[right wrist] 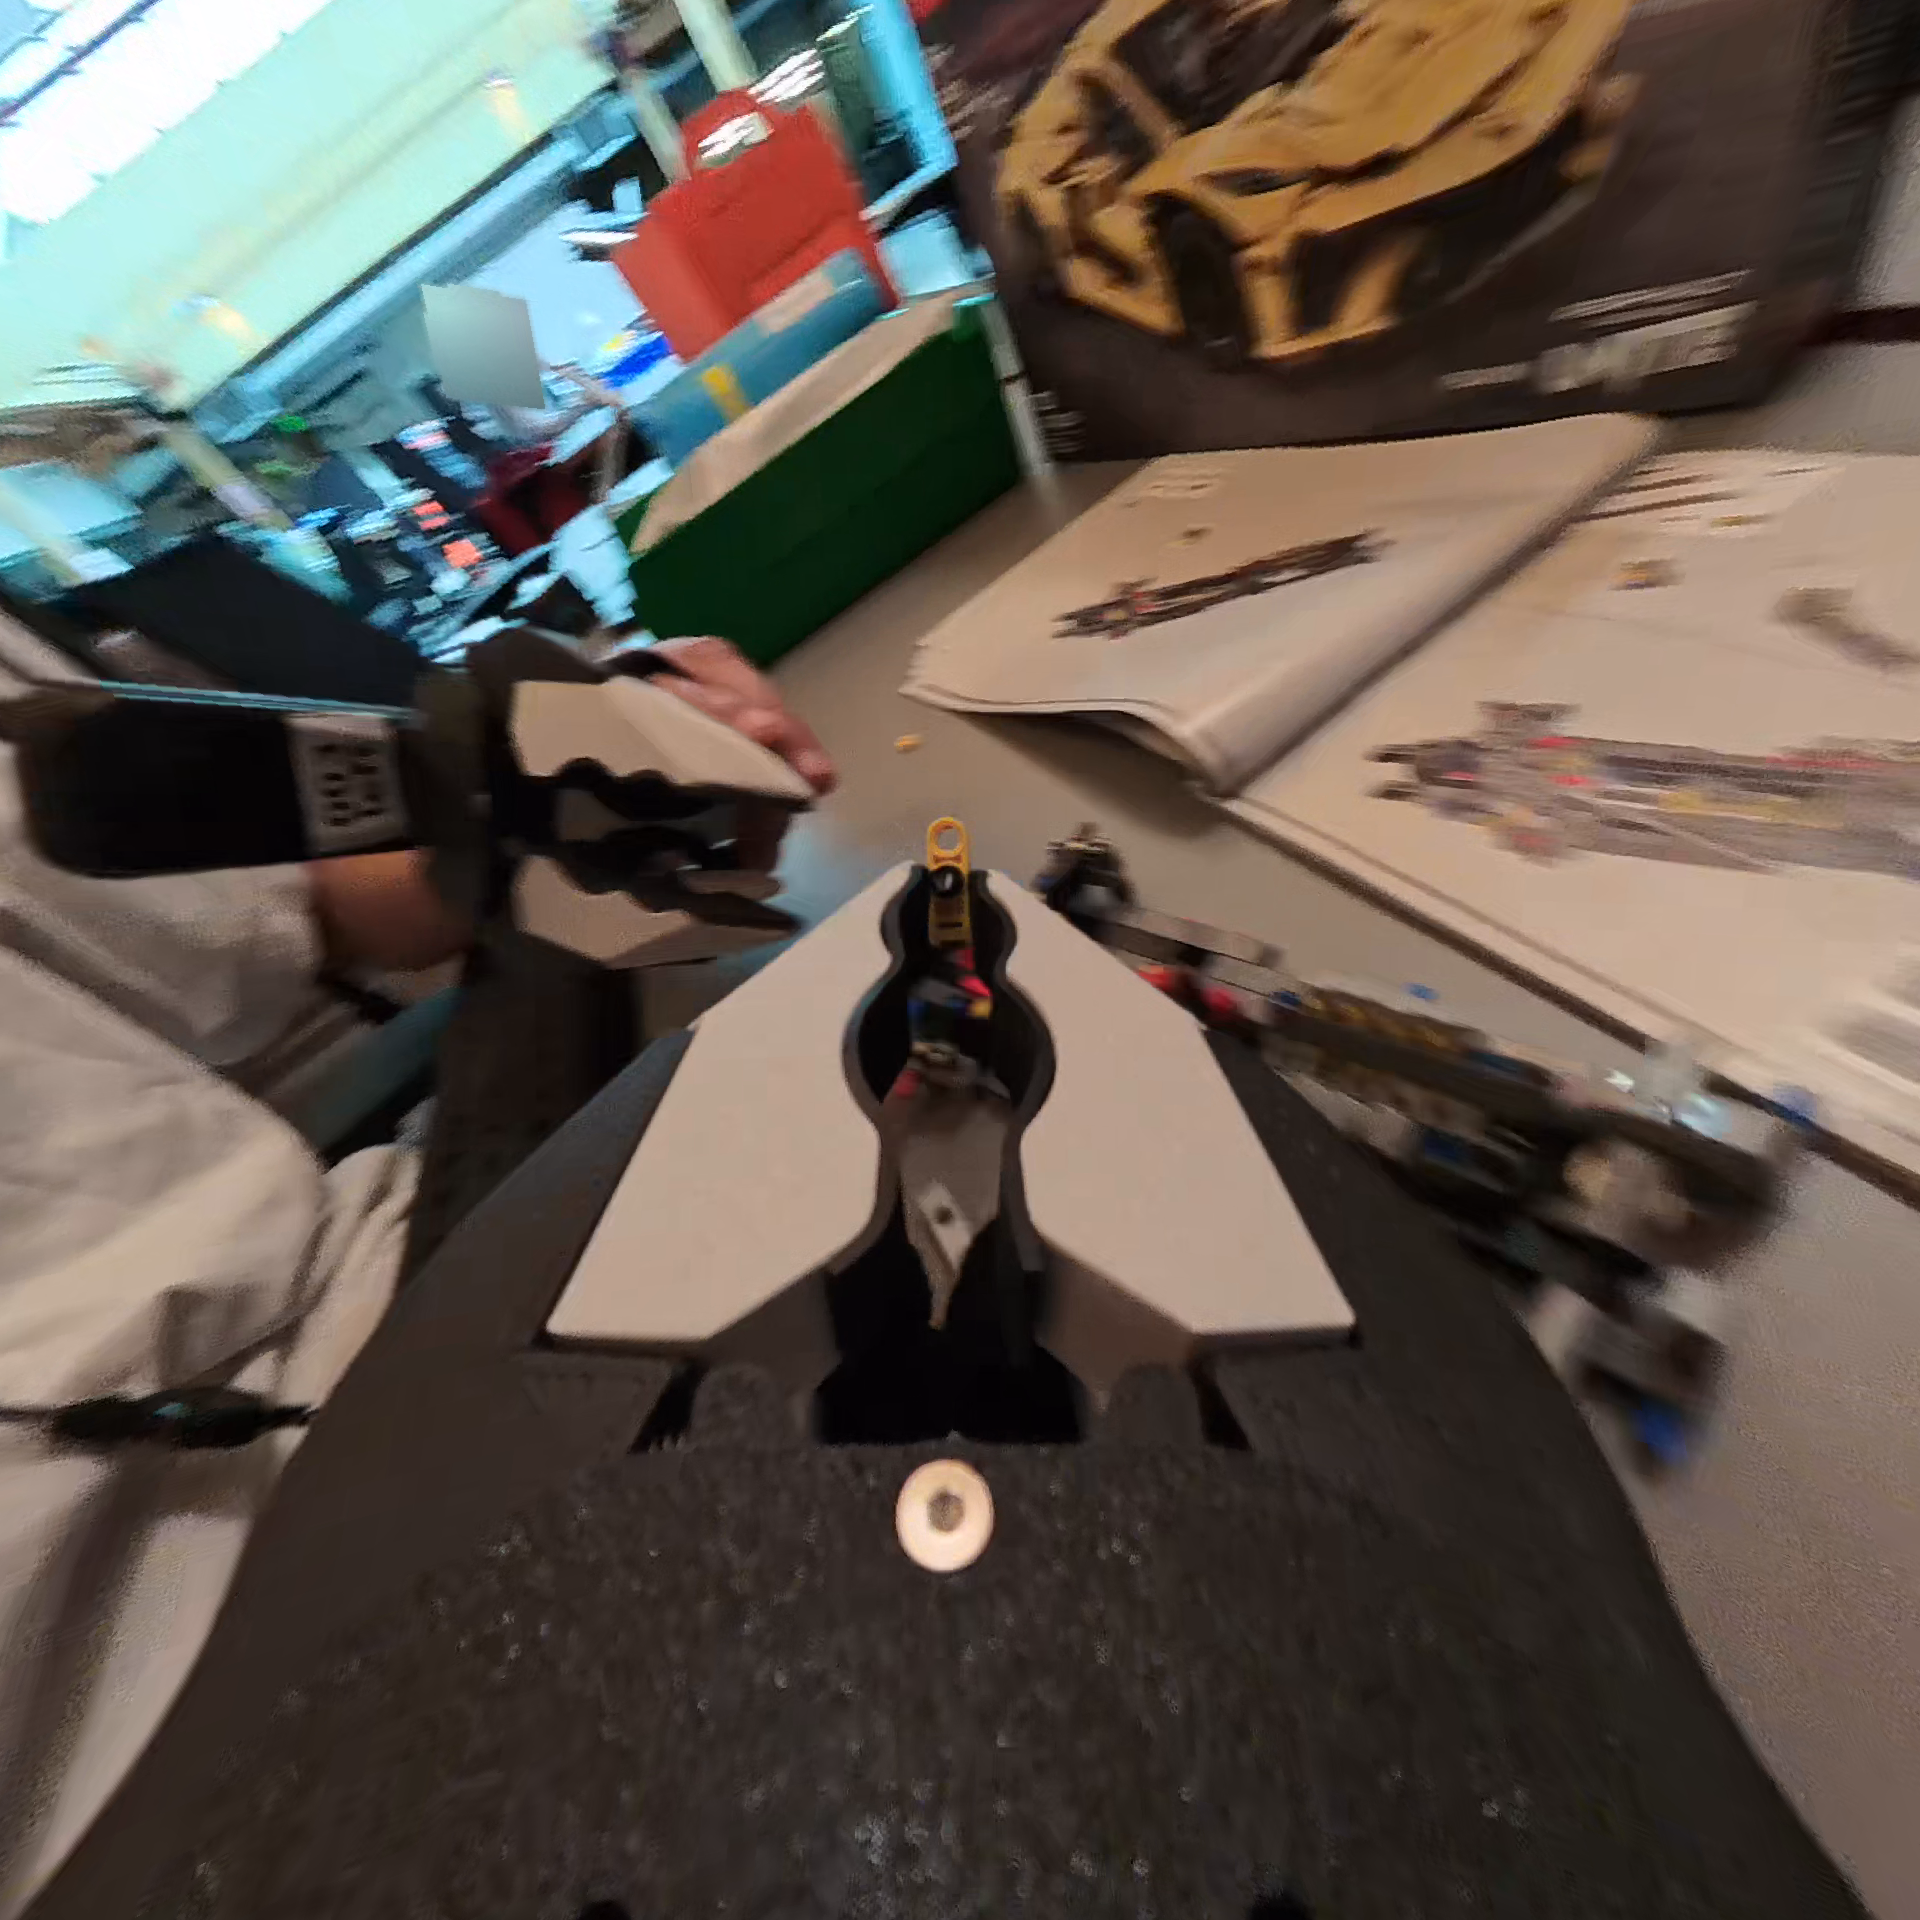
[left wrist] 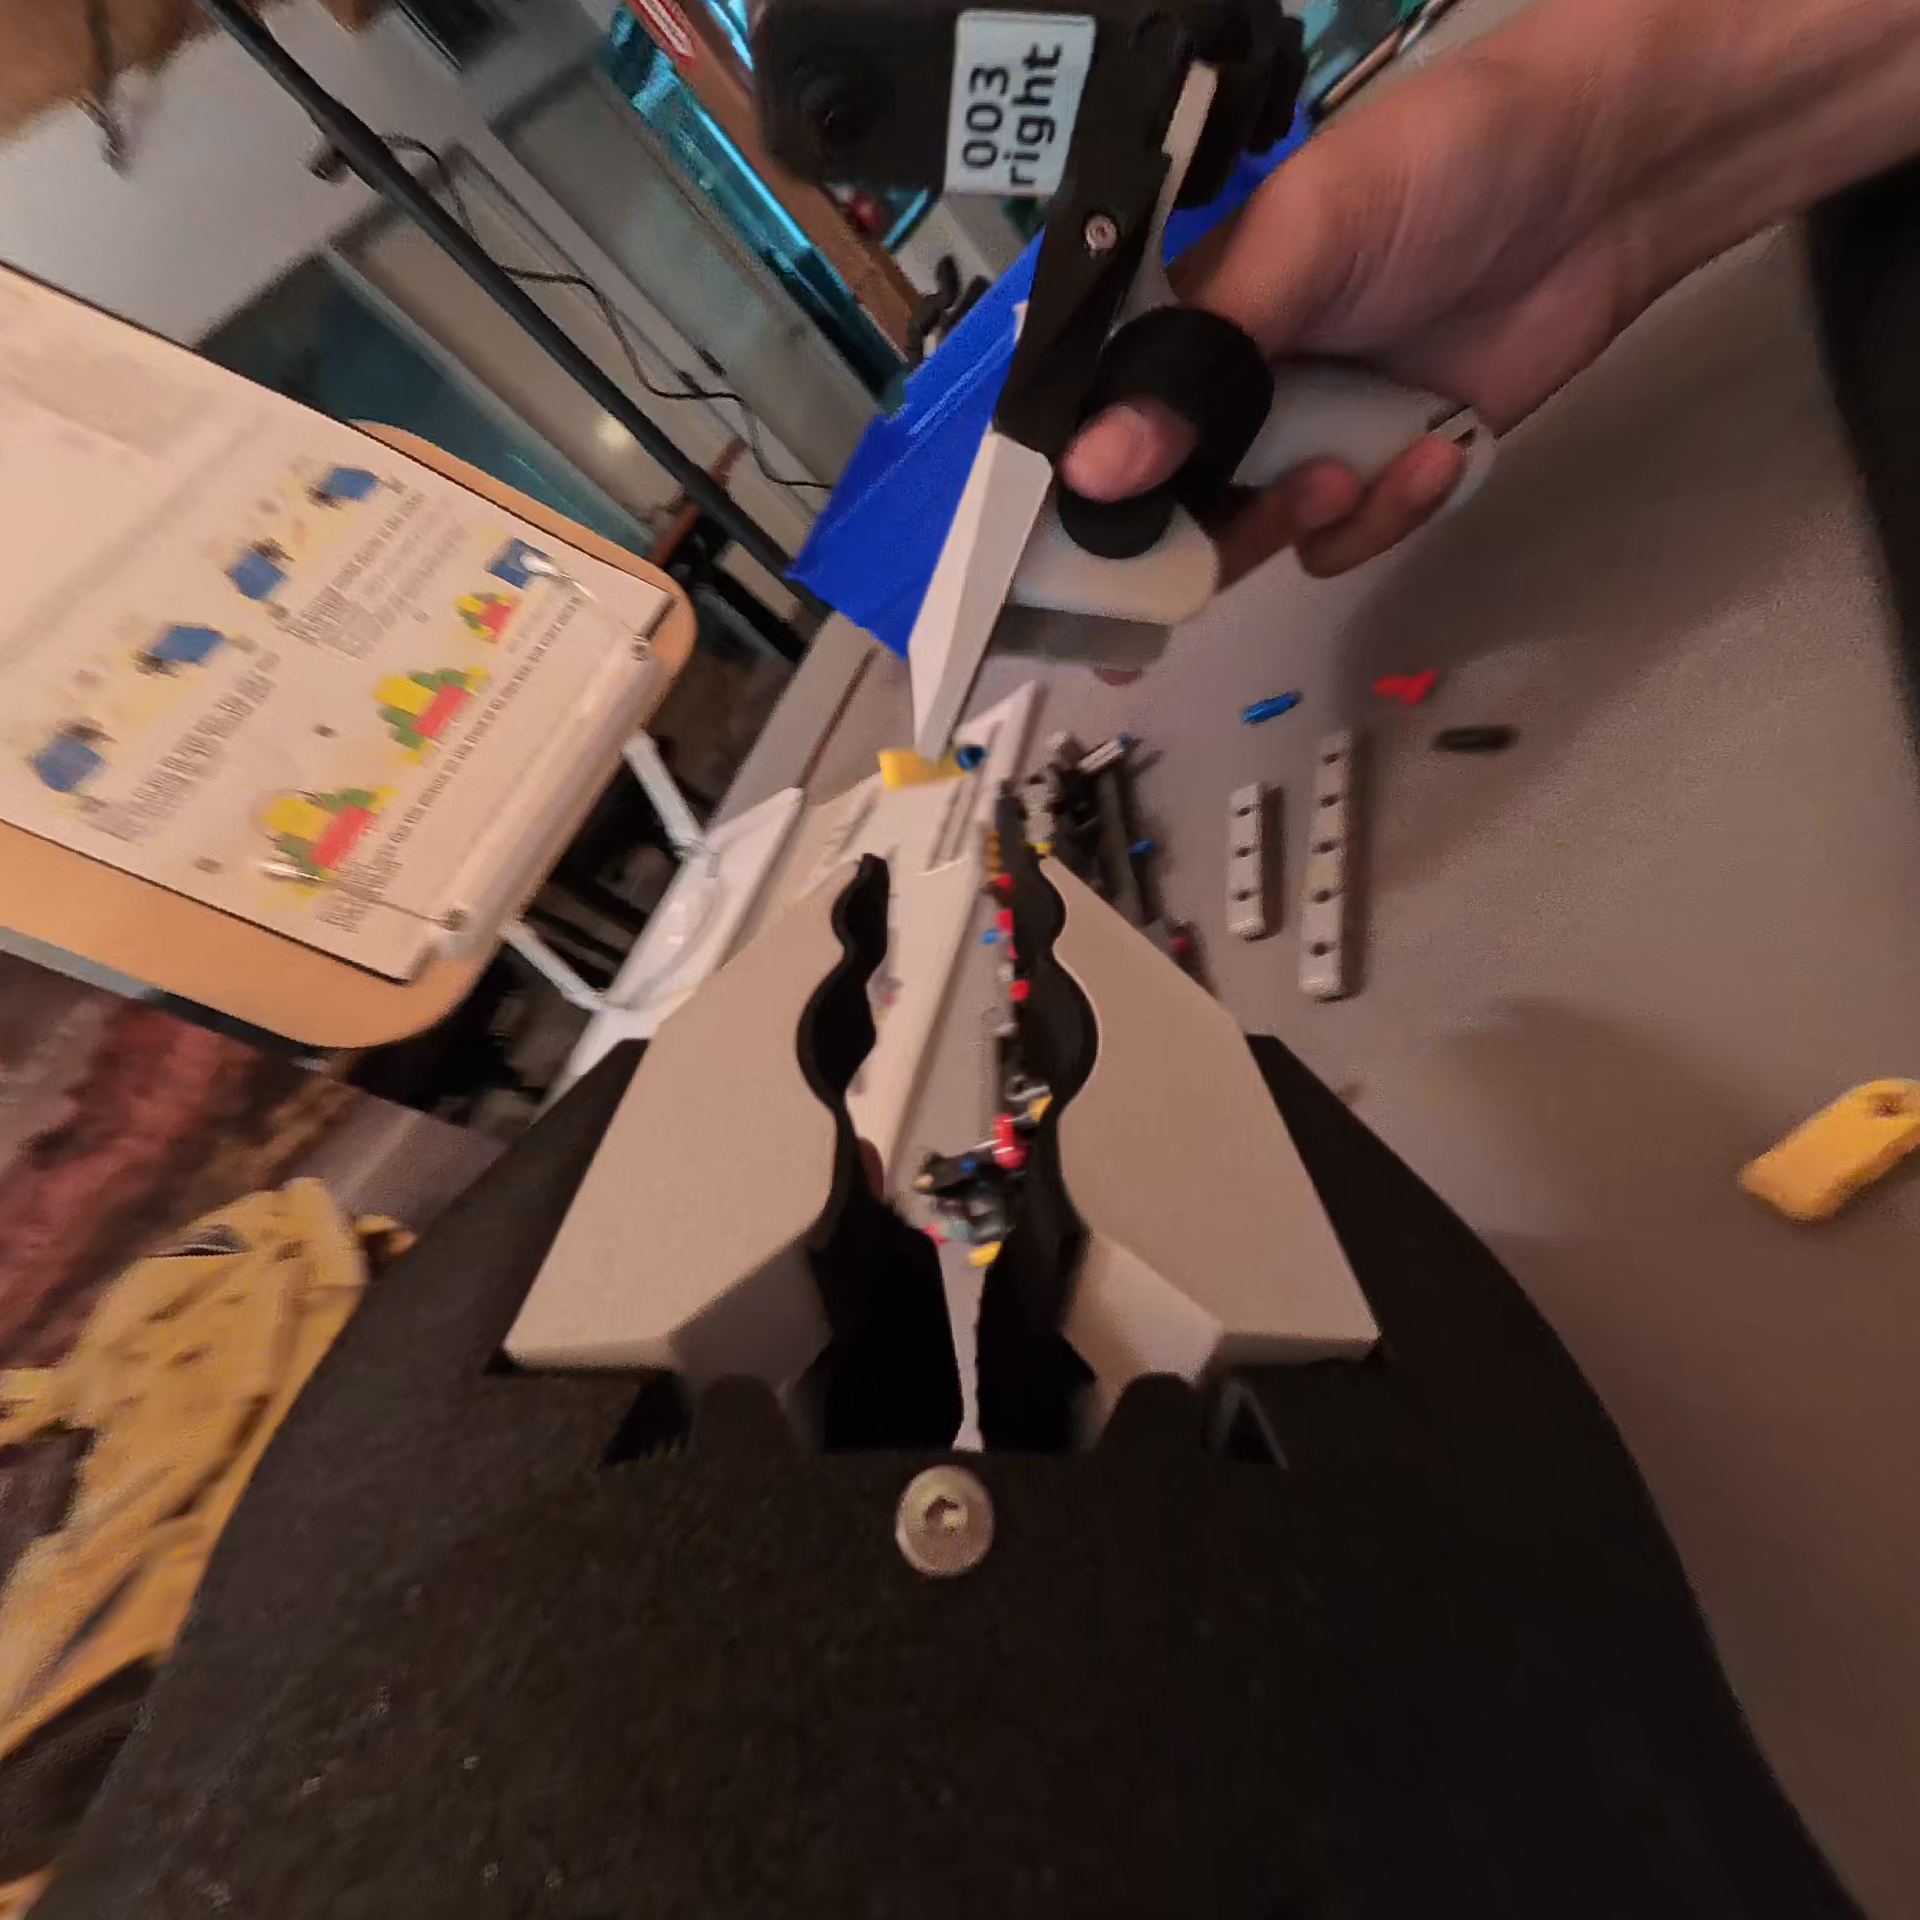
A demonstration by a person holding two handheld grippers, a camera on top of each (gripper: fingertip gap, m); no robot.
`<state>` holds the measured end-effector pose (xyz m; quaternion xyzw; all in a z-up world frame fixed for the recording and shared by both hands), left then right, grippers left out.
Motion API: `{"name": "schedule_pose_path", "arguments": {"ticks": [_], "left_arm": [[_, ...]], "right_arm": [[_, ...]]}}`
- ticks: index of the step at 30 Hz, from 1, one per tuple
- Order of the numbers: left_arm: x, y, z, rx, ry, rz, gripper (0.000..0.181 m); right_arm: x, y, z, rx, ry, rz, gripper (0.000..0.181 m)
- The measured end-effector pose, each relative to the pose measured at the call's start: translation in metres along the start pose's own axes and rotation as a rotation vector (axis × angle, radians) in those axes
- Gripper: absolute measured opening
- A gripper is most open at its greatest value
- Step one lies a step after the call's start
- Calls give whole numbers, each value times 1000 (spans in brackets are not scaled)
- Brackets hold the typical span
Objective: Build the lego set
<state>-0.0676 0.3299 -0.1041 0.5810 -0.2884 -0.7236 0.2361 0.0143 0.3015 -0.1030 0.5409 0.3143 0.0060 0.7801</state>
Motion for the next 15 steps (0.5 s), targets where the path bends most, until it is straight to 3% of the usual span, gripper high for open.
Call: {"name": "schedule_pose_path", "arguments": {"ticks": [4,7,13,15], "left_arm": [[18,1,-3,-83,-229,288,27],[25,4,-10,-189,-357,519,35],[27,14,-22,-404,-457,652,35],[25,13,-29,-440,-428,684,29]], "right_arm": [[30,-4,57,176,-327,25,6],[28,-9,83,252,-439,57,6],[43,-17,94,217,-573,38,6],[44,-18,92,200,-582,43,6]]}}
Point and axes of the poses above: each gripper's, where its closed fingertips meet, z back along the fingers, y out of its top, x = y × z across the jaws, the point moved 3 cm from there along z, back along the fingers, and after that the axes turned 2 degrees about -z, right-handed, at the moved point
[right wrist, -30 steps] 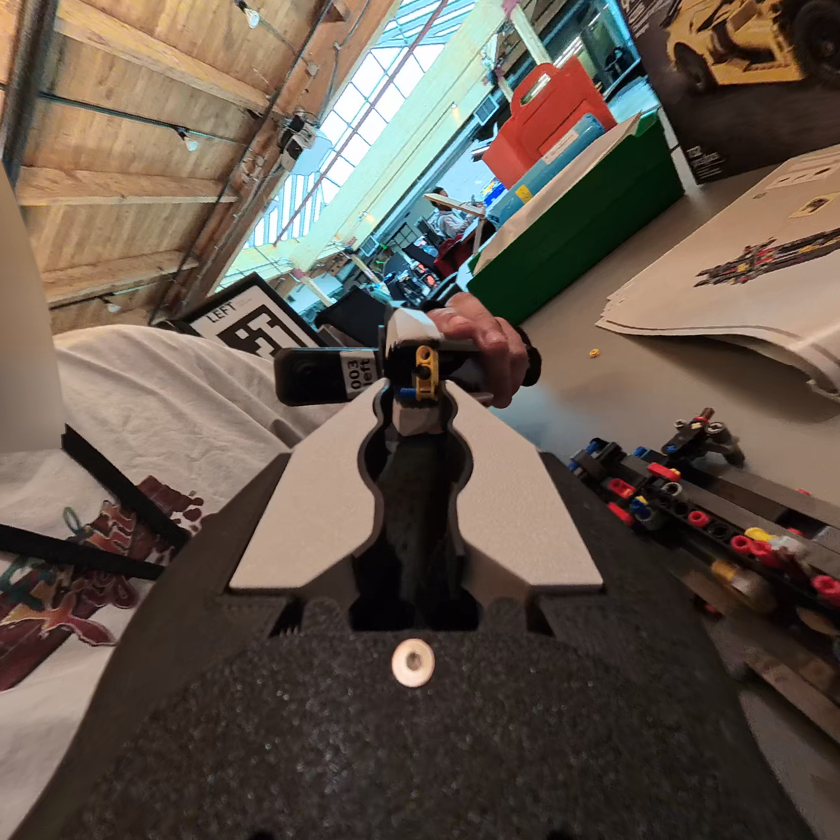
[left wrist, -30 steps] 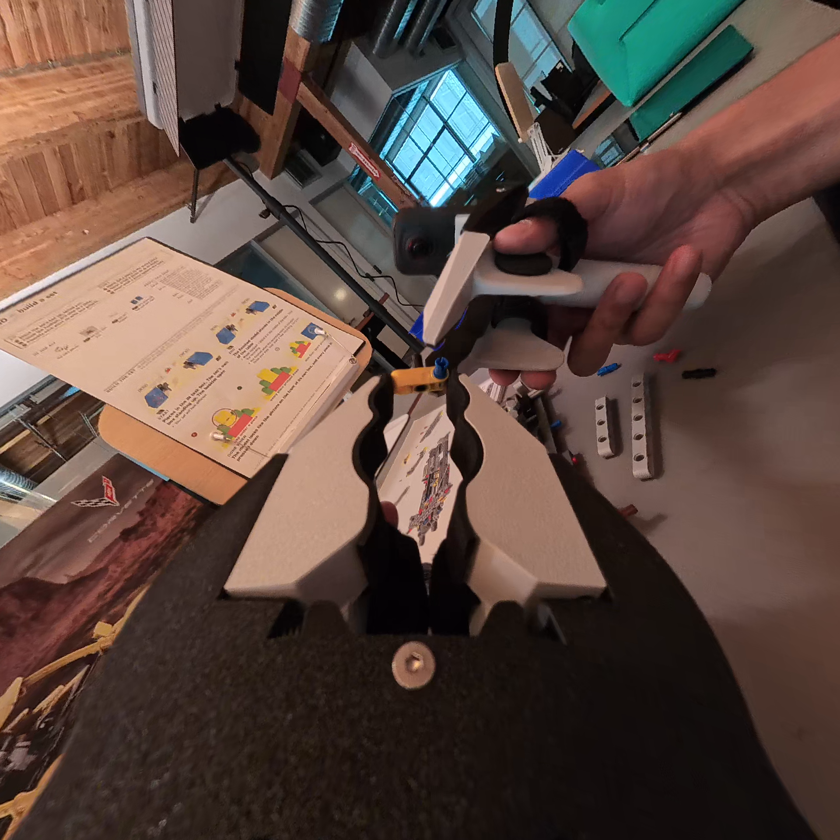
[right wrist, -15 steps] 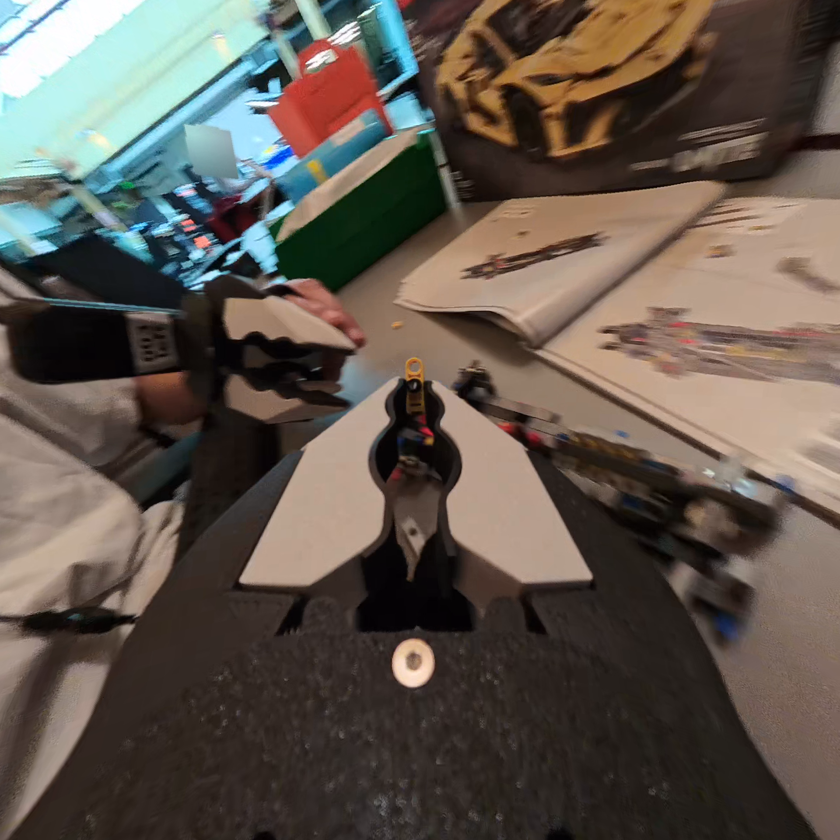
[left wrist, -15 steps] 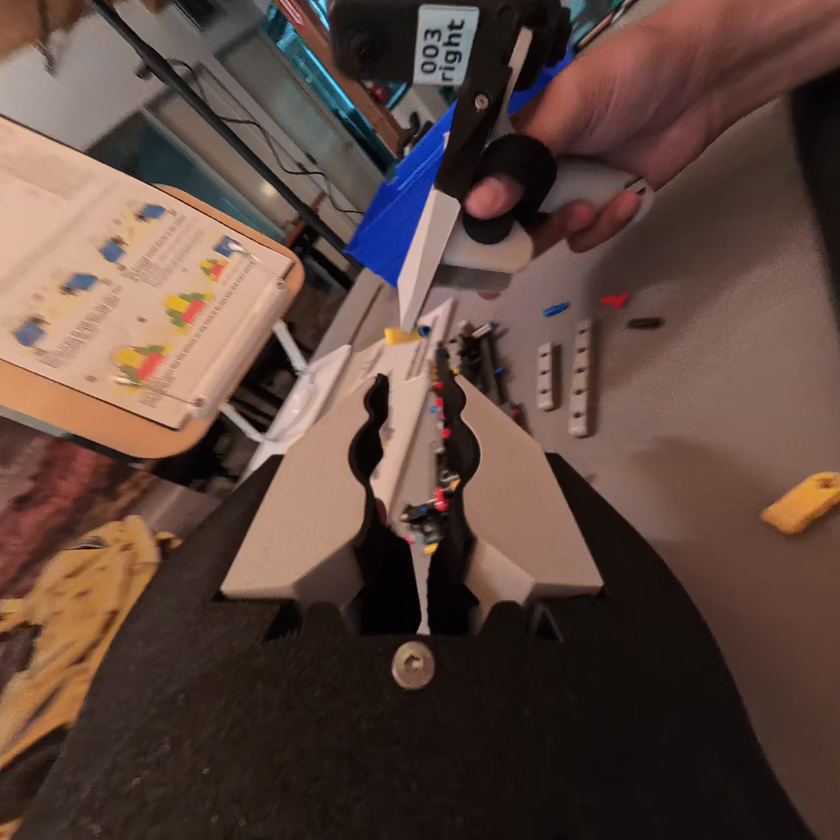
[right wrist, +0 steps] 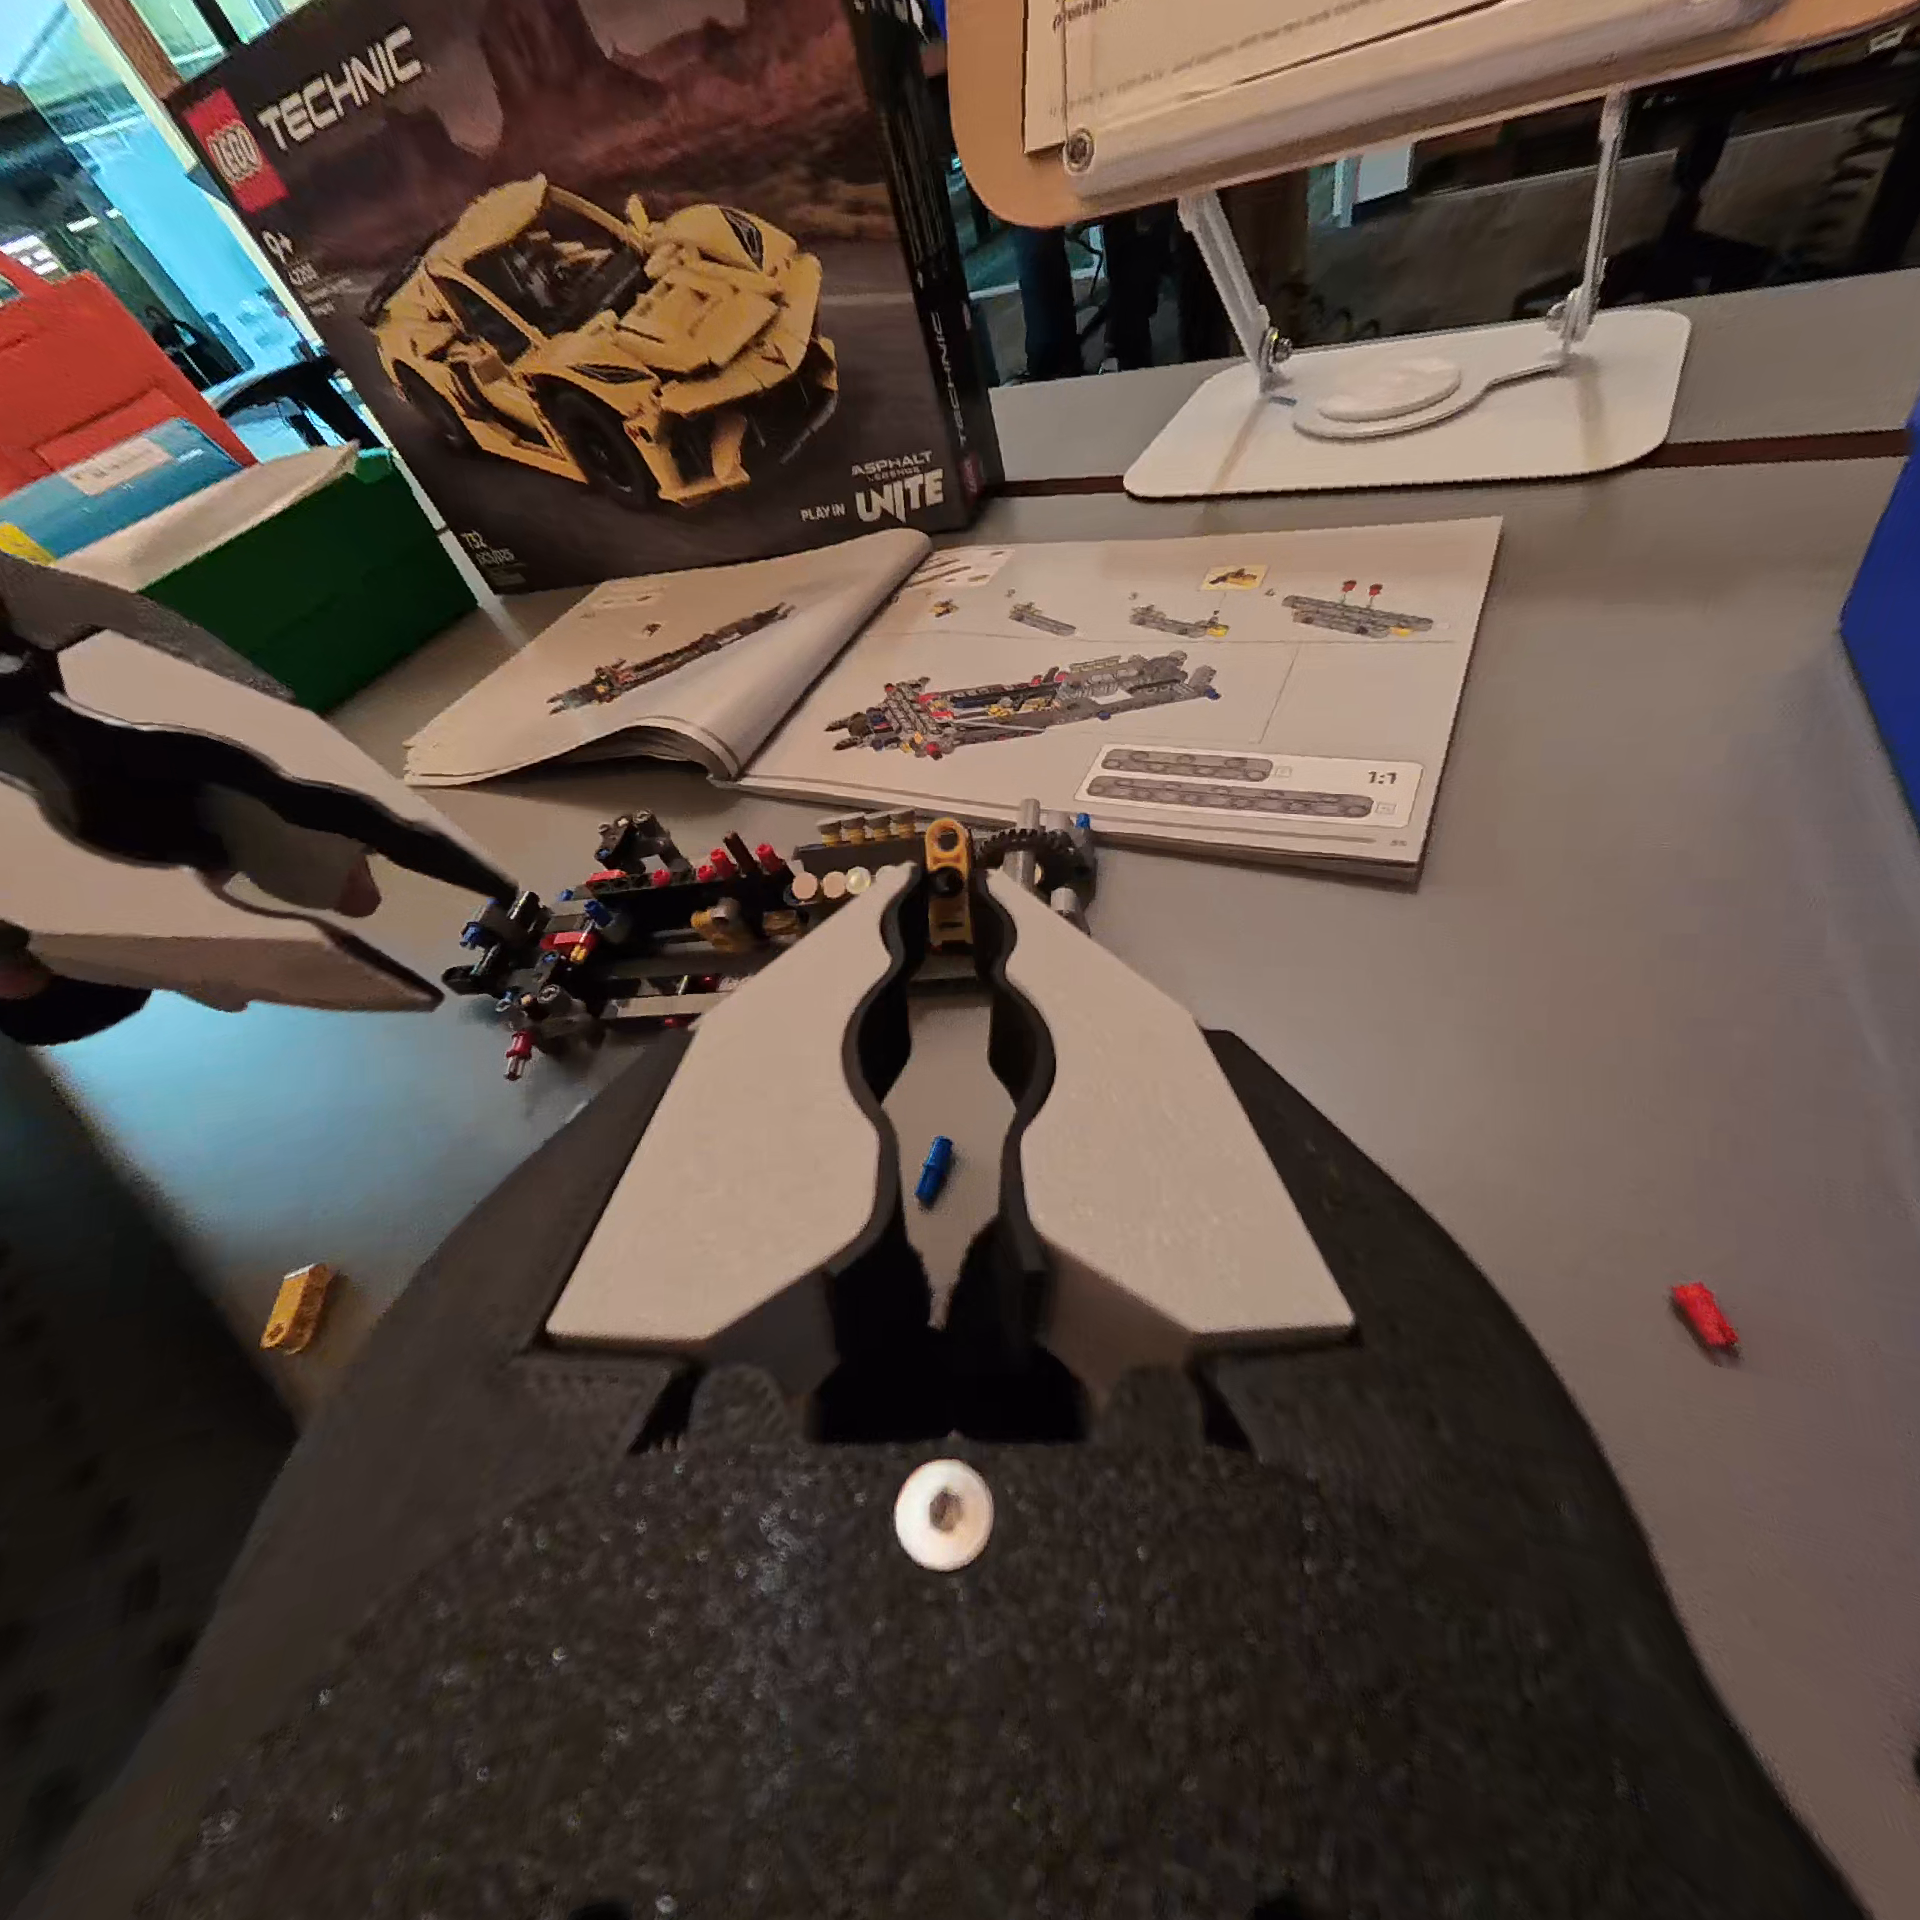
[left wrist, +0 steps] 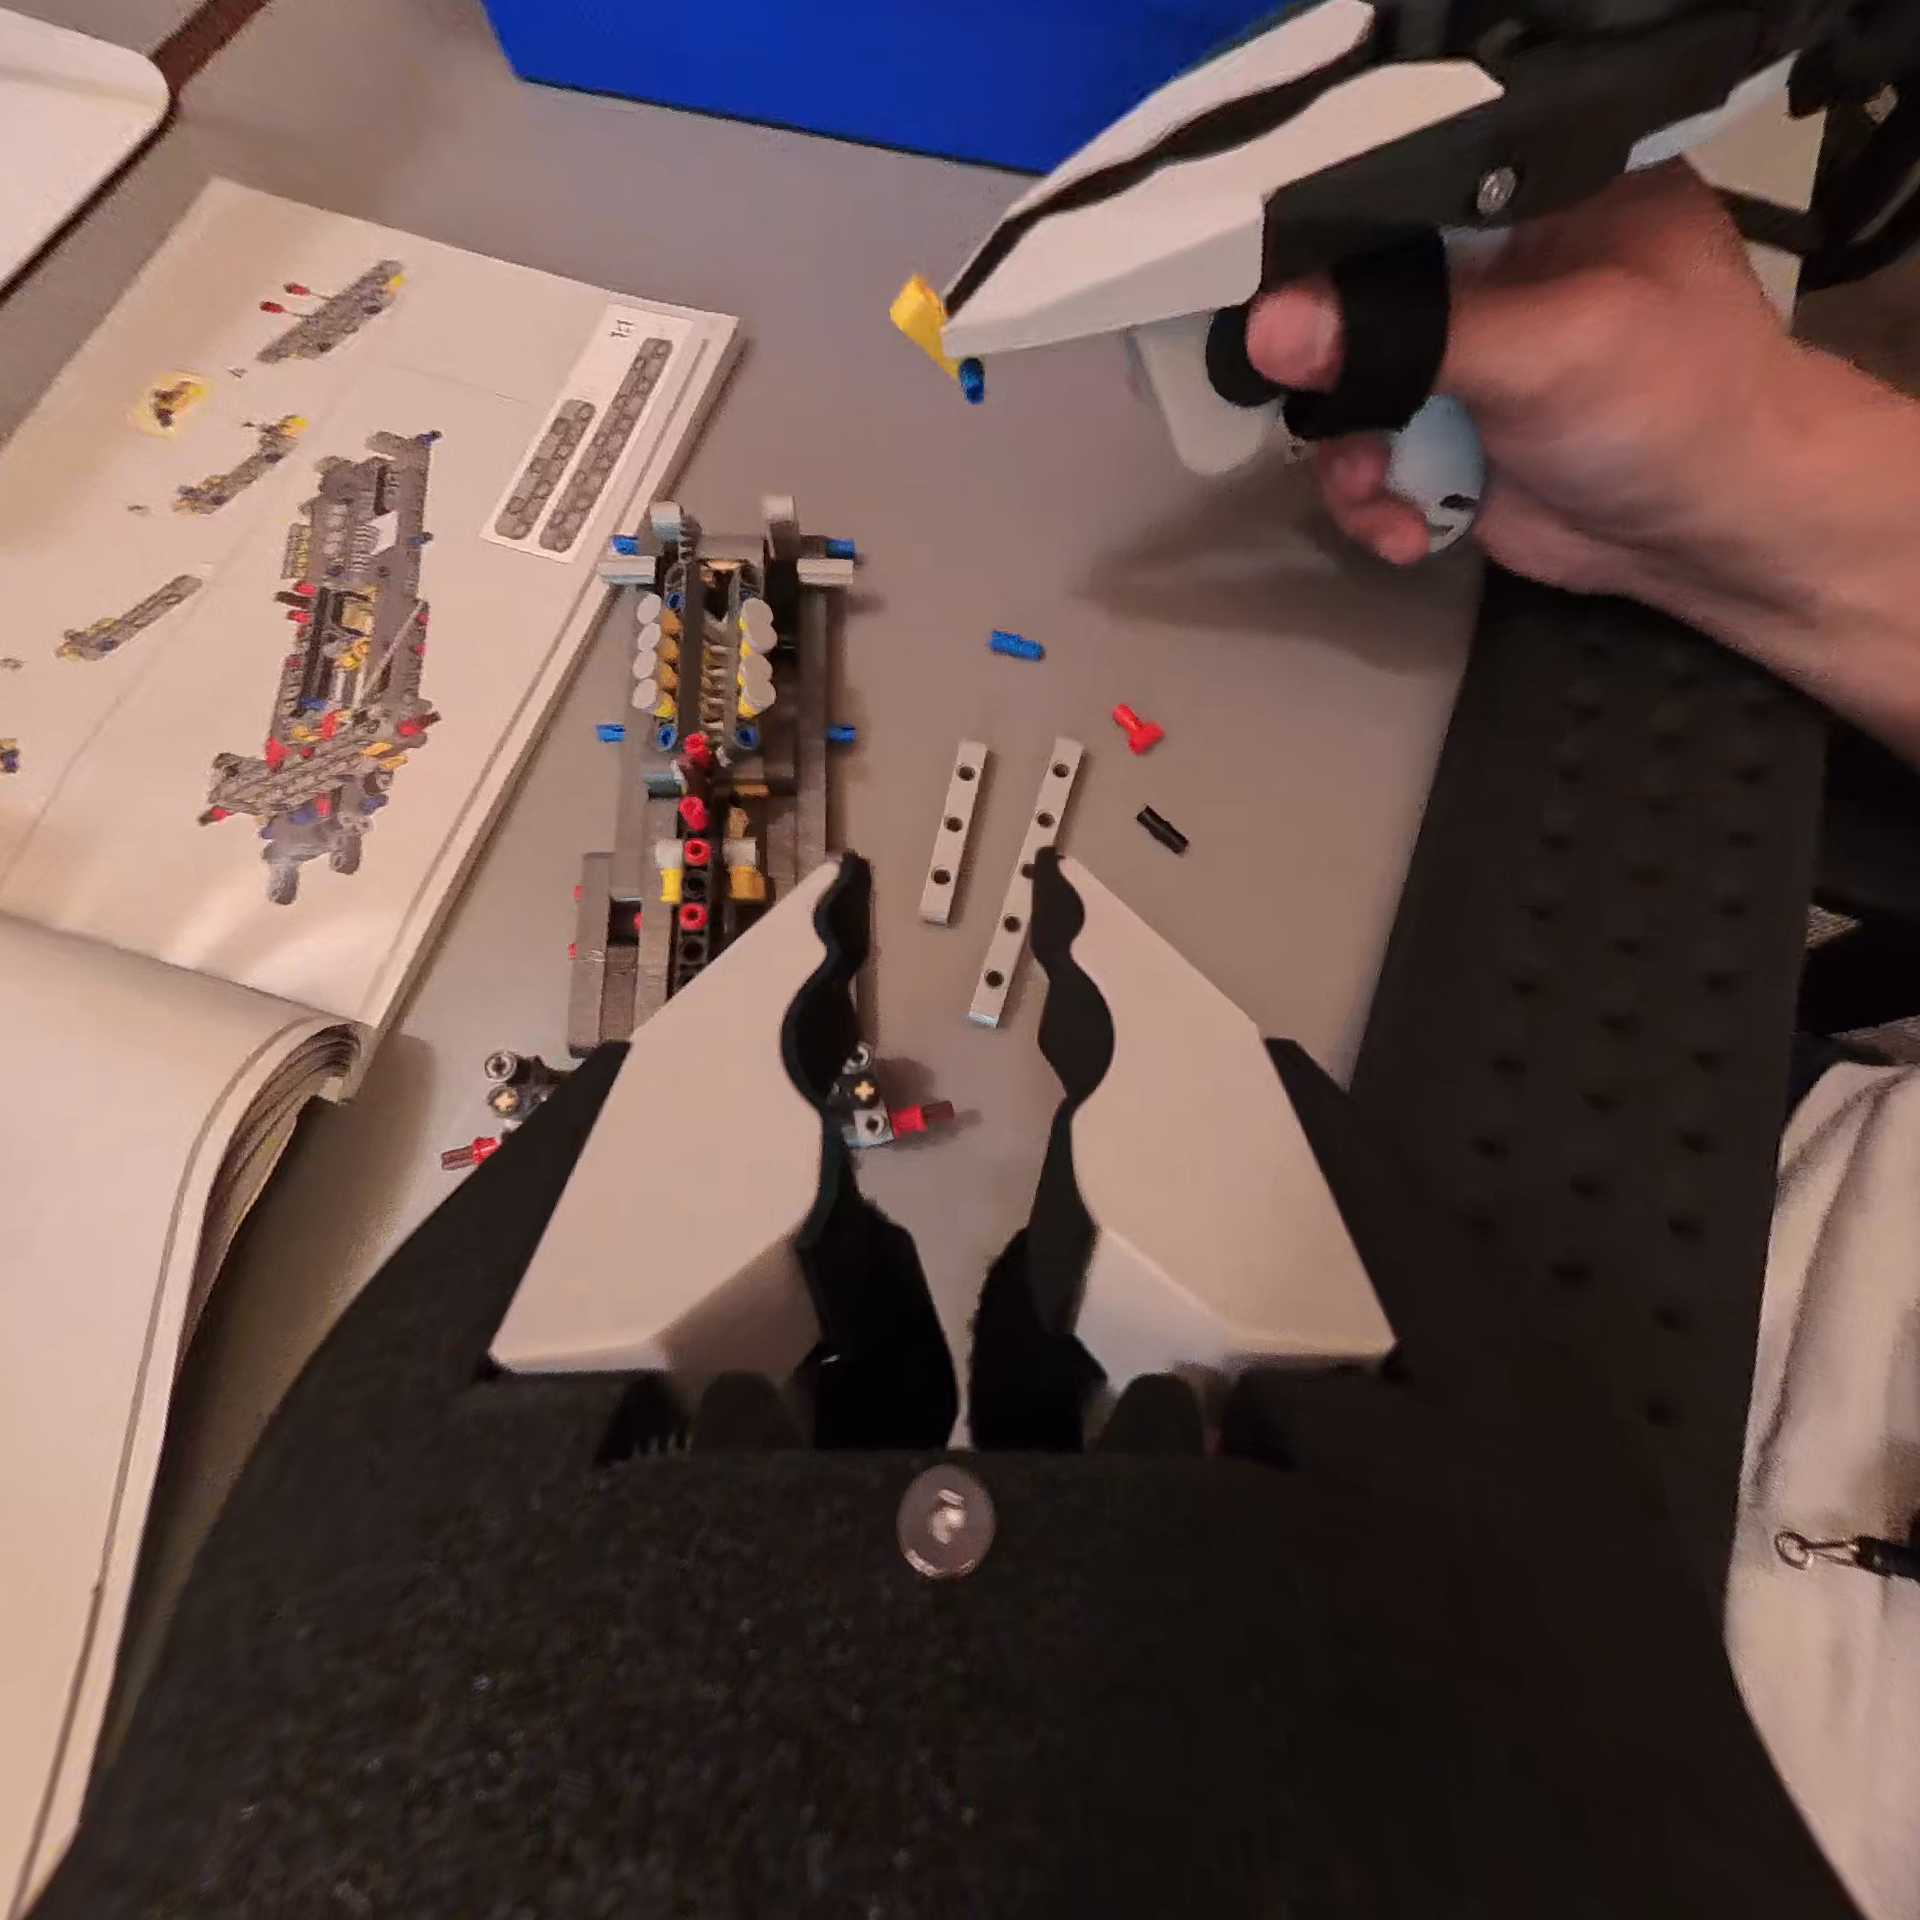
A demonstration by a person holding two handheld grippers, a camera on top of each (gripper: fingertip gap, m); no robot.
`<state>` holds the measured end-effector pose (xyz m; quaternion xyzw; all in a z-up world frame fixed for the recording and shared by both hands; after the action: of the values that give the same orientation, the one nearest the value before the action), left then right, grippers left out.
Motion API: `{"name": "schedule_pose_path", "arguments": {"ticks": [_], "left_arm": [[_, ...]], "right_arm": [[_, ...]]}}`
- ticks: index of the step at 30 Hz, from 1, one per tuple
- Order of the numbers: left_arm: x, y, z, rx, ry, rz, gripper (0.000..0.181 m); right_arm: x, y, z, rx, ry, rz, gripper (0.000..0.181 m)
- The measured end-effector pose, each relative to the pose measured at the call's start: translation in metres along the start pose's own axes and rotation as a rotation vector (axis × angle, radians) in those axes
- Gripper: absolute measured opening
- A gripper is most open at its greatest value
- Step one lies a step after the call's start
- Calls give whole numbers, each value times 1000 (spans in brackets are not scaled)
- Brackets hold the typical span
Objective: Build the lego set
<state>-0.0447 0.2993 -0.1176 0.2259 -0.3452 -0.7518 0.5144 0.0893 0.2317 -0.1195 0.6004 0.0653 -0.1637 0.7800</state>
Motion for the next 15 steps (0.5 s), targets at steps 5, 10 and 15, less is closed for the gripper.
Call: {"name": "schedule_pose_path", "arguments": {"ticks": [5,10,15], "left_arm": [[1,-11,-17,-181,-46,6,33],[-6,-6,-39,-258,-61,-124,19],[-7,-13,-59,-366,-121,-219,14]], "right_arm": [[-5,-1,-1,-1,38,-6,6],[-7,0,0,7,68,-28,6],[-5,2,1,20,87,-61,6]]}}
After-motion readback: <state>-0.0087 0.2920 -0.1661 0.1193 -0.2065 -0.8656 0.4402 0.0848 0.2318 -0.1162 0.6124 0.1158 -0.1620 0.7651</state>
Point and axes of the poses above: each gripper's, where its closed fingertips meet, z back along the fingers, y out of its top, x = y × z across the jaws, the point moved 3 cm from there along z, back along the fingers, and after that the axes turned 2 degrees about -z, right-handed, at the moved point
